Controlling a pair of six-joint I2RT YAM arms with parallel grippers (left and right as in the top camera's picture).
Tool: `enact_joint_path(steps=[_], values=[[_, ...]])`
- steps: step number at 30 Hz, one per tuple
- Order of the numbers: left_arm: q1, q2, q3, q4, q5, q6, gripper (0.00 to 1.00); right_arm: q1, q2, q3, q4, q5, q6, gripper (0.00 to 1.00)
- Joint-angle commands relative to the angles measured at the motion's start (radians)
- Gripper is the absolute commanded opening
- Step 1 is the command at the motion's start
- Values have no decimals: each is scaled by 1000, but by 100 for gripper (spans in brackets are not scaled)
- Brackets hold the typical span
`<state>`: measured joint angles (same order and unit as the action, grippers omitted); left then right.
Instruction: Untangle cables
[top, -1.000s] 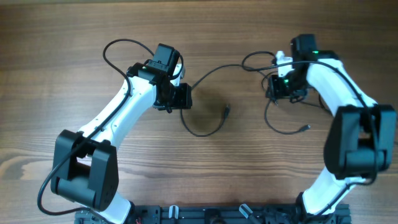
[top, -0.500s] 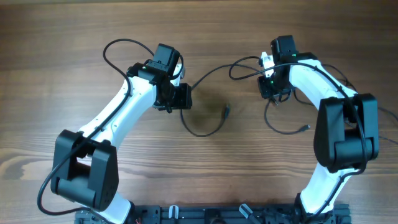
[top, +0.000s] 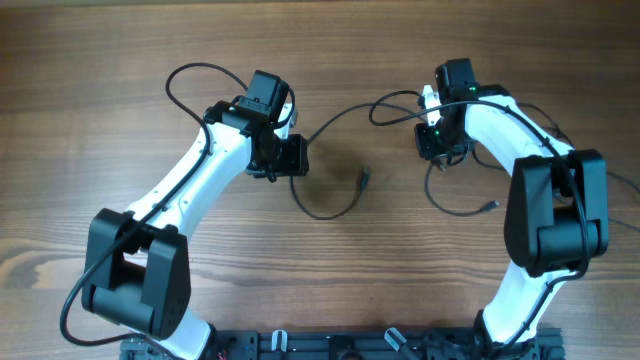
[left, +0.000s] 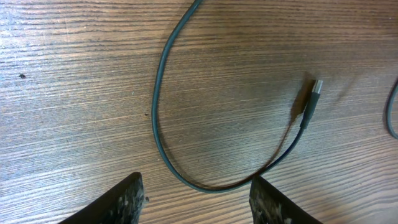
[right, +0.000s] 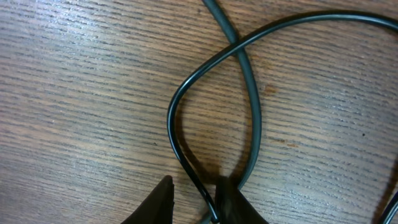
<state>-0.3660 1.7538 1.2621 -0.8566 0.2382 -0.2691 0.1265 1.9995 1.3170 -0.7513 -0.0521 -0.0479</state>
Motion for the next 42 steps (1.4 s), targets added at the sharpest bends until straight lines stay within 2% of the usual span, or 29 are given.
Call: enact_joint_path(steps=[1, 4, 5, 7, 9, 14, 16, 19, 22, 23, 28, 29, 30, 31, 32, 34, 36, 40, 42], values=[[-3, 1, 0, -1, 16, -9, 57, 2, 28, -21, 4, -24, 31, 25], [-3, 1, 0, -1, 16, -9, 57, 2, 28, -79, 37, -23, 30, 24], [-3, 1, 0, -1, 16, -8, 57, 2, 28, -79, 37, -23, 29, 21], [-3, 1, 0, -1, 16, -9, 57, 2, 28, -79, 36, -23, 42, 4], [-3, 1, 0, -1, 16, -9, 57, -2, 27, -61, 11, -24, 80, 4], [-3, 0, 0, -2, 16, -9, 57, -59, -39, 148, -179, -24, 101, 4], [-3, 1, 0, -5, 16, -9, 57, -124, -111, 258, -233, -24, 103, 4], [-3, 1, 0, -5, 16, -9, 57, -245, -209, 328, -245, 10, 121, 4], [-3, 1, 0, -5, 16, -9, 56, -401, -268, 328, -284, 179, 258, 4], [-3, 0, 0, -5, 16, -9, 57, -485, -269, 328, -337, 247, 348, 4], [-3, 1, 0, -6, 16, -9, 57, -672, -269, 281, -372, 280, 486, 4], [-3, 0, 0, -6, 16, -9, 57, -697, -269, 278, -360, 271, 498, 6], [-3, 0, 0, -5, 16, -9, 56, -710, -269, 278, -327, 221, 494, 33], [-3, 0, 0, -5, 16, -9, 57, -713, -269, 278, -297, 135, 492, 85], [-3, 1, 0, -5, 16, -9, 57, -713, -269, 278, -291, 93, 490, 99], [-3, 1, 0, -5, 16, -9, 57, -706, -268, 278, -284, -67, 430, 100], [-3, 1, 0, -5, 16, -9, 57, -679, -268, 278, -298, -147, 386, 100], [-3, 1, 0, -5, 15, -8, 57, -574, -268, 278, -407, -168, 296, 100], [-3, 1, 0, -5, -13, -8, 57, -457, -267, 277, -458, -167, 180, 100]])
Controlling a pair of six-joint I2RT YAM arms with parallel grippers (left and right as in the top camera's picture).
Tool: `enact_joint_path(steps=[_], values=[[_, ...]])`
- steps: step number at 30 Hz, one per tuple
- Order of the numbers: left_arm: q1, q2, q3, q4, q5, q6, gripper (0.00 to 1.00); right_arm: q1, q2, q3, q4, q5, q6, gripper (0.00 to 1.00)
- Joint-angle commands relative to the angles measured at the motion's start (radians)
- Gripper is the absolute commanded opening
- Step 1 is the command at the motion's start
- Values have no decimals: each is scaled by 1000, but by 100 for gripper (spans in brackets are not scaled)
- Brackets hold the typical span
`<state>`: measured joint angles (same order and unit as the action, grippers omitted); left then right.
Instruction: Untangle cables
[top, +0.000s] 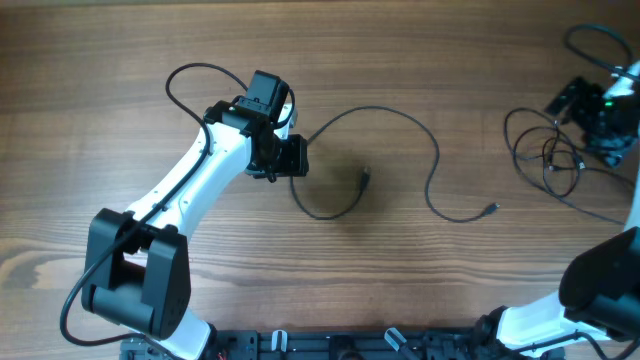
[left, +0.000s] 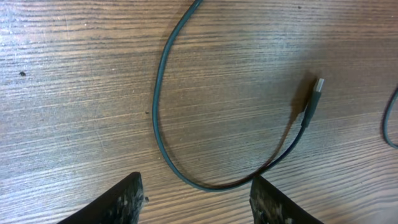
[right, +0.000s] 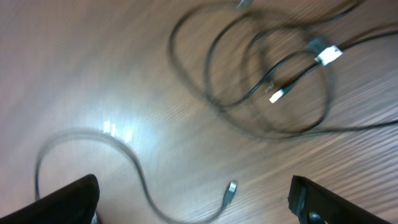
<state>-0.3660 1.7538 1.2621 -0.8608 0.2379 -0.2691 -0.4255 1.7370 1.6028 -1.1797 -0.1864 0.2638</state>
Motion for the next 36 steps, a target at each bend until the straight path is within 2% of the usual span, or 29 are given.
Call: enact_joint_path(steps=[1, 4, 5, 8, 10, 14, 16, 21, 24, 27, 28, 29, 30, 36], values=[[-3, 0, 0, -1, -23, -8, 57, 166, 1, -8, -49, -33, -206, 100], [-2, 0, 0, -3, -51, -8, 58, 323, 43, -8, -50, -17, -290, 98], [-2, 0, 0, -8, -84, -8, 58, 370, 67, -8, -37, 23, -285, 92], [19, 0, 0, -11, -116, -8, 60, 475, 162, -8, -32, 185, -180, 81], [60, 0, 0, -16, -116, -8, 60, 521, 227, -8, -64, 197, -117, 77], [108, 0, 0, -24, -116, -8, 61, 568, 274, -49, -129, 192, -51, 63], [112, 0, 0, -32, -116, -8, 61, 588, 255, -134, -106, 185, -51, 63], [112, 0, 0, -31, -116, -8, 61, 602, 104, -470, 180, 186, -56, 66], [112, 0, 0, -31, -116, -8, 61, 602, 104, -556, 279, 185, -55, 66], [112, 1, 0, -34, -116, -8, 61, 602, 104, -603, 313, 136, -55, 62], [112, 1, 0, -34, -116, -9, 61, 603, 104, -614, 318, 115, -55, 59], [112, 0, 0, -34, -116, -9, 61, 603, 104, -628, 327, 78, -55, 50], [112, 0, 0, -35, -116, -9, 61, 603, 104, -637, 331, 52, -54, 37], [112, 0, 0, -35, -93, -9, 61, 603, 102, -644, 331, -31, -8, 11]])
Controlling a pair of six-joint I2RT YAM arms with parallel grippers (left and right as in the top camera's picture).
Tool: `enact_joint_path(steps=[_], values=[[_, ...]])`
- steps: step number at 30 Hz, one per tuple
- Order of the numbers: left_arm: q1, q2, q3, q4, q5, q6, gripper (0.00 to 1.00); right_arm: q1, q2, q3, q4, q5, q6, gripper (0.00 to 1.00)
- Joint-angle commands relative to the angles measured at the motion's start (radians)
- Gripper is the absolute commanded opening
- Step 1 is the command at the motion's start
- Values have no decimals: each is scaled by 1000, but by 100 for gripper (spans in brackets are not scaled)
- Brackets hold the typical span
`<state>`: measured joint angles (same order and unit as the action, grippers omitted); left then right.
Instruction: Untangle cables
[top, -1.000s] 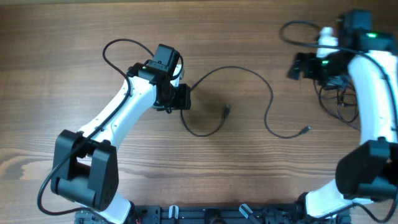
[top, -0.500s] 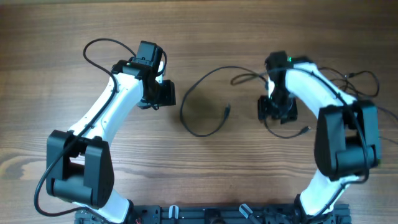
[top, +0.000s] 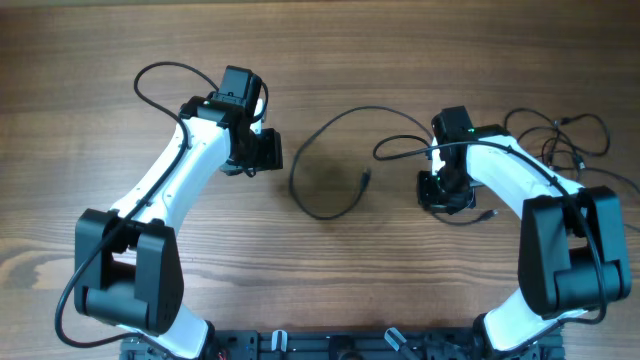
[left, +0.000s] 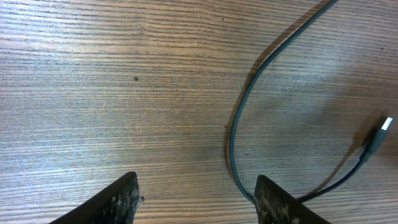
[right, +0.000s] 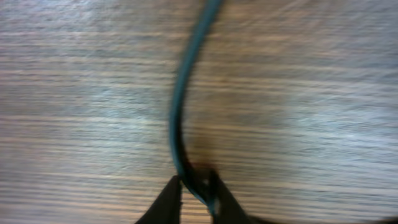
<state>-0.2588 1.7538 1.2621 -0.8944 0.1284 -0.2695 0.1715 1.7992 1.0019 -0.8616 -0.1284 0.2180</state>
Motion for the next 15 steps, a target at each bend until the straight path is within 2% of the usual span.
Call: enact_joint_path(steps=[1, 7, 12, 15], values=[[5, 0, 0, -1, 24, -8, 61, 6, 35, -37, 13, -87, 52, 7], [3, 1, 0, -2, 39, -8, 62, 3, -96, 120, -41, -68, 71, 4], [1, 0, 0, -5, 39, -8, 62, -68, -232, 378, -161, 167, 69, 4], [1, 0, 0, -14, 39, -8, 62, -197, -272, 470, -165, 327, 69, 4]])
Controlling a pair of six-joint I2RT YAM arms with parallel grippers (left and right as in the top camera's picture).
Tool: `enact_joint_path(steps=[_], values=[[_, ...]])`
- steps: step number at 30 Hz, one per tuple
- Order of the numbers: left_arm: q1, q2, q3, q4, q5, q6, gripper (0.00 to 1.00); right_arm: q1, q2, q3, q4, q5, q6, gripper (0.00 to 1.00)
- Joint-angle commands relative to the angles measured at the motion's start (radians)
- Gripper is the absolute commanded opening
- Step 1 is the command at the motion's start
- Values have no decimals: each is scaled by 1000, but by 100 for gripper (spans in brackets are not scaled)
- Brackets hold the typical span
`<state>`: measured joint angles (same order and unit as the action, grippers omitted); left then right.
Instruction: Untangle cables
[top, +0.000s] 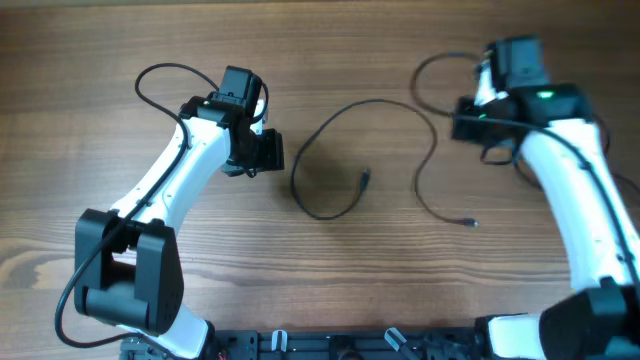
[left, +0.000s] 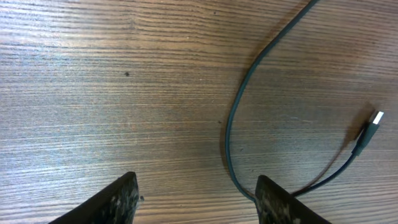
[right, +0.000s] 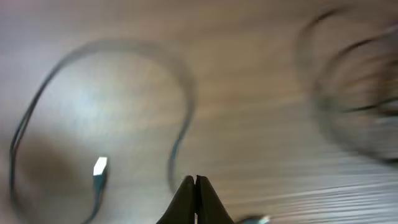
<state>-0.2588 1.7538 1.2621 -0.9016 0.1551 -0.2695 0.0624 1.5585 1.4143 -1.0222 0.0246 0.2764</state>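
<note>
One dark grey cable (top: 300, 195) lies alone mid-table in a long curve, with one USB plug (top: 365, 180) inside the loop and its other end (top: 470, 223) to the right. My left gripper (top: 265, 152) is open just left of the loop. The left wrist view shows the cable (left: 230, 124) running past the right finger (left: 273, 199), and its plug (left: 371, 121). My right gripper (top: 470, 125) hovers at the back right. In the blurred right wrist view that gripper (right: 196, 183) is shut, nothing showing between its fingers, above the cable (right: 180, 124).
More thin black cables (top: 435, 70) loop at the back right, partly hidden behind the right arm; they appear as a blurred bundle (right: 354, 93) in the right wrist view. The left arm's own lead (top: 160, 80) curls at the back left.
My right gripper was low on the table, shut on the grey cable near its right end. It is now raised at the back right, shut with nothing seen in it. The cable's right end lies slightly further left.
My right gripper was shut on a black cable crossing the grey one. It was then at the far right with the black bundle, leaving the grey cable alone mid-table. Later it gripped the grey cable's right part while the left arm stood further left; now it is lifted away.
</note>
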Motion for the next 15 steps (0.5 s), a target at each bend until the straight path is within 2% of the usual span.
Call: enact_joint_path(steps=[1, 3, 4, 5, 6, 9, 10, 12, 15], values=[[1, 1, 0, -8, 13, -8, 62, -139, -32, 71, -3, 207, 11, 4], [1, 0, 0, -8, 13, -8, 62, -214, -31, 71, 8, 157, -6, 4], [1, 0, 0, -8, 13, -8, 64, -243, -23, 68, 6, -35, -97, 9], [1, 0, 0, -6, 12, -8, 63, -241, -14, 64, -18, -174, -154, 20], [1, 0, 0, -5, 12, -8, 66, -230, -3, 64, -50, -215, -171, 27], [1, 0, 0, -5, 11, -8, 72, -153, 42, 64, -109, -222, -170, 44], [1, 0, 0, -5, 11, -8, 72, -119, 64, 63, -112, -221, -169, 47], [1, 0, 0, -5, 11, -8, 72, -44, 139, 63, -116, -222, -110, 48], [1, 0, 0, -5, 5, -8, 72, 53, 242, 63, -135, -272, -109, 48]])
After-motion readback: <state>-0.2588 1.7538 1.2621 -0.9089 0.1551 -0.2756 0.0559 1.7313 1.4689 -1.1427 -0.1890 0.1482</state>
